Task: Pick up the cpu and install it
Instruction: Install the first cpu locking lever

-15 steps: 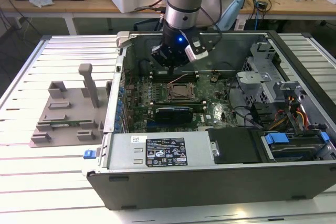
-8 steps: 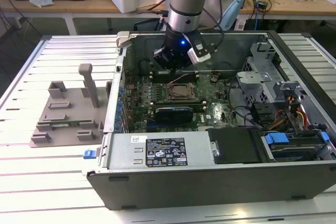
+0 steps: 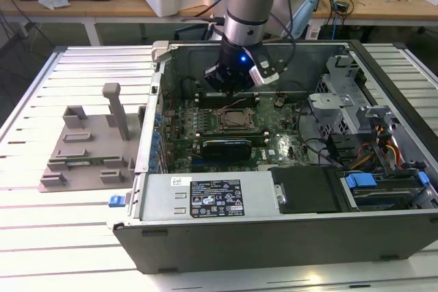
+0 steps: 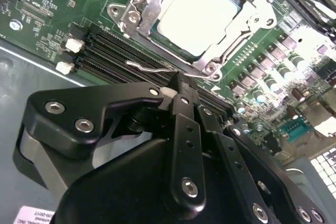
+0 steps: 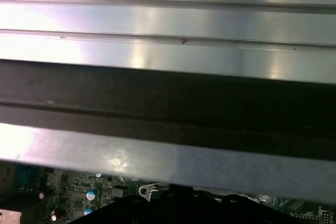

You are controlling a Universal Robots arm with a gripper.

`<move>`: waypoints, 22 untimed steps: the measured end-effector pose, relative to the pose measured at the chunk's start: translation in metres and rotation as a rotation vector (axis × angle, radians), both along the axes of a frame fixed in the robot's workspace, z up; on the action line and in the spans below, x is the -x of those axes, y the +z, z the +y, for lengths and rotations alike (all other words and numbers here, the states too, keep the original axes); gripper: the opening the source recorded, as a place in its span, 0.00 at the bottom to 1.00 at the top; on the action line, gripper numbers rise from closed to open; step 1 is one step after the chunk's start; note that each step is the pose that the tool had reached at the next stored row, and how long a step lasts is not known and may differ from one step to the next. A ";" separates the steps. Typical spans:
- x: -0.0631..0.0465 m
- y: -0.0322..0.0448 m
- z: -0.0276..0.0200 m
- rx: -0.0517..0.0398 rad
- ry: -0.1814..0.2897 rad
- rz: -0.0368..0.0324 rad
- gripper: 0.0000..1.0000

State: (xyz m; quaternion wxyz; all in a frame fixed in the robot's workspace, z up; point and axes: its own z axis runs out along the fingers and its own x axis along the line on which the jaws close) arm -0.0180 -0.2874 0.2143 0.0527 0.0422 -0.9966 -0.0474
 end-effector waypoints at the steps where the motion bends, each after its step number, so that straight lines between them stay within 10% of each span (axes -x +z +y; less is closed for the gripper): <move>1: -0.002 -0.0012 0.0000 0.0000 0.000 0.0002 0.11; 22: -0.023 -0.0134 -0.0009 -0.0017 -0.020 0.0003 0.11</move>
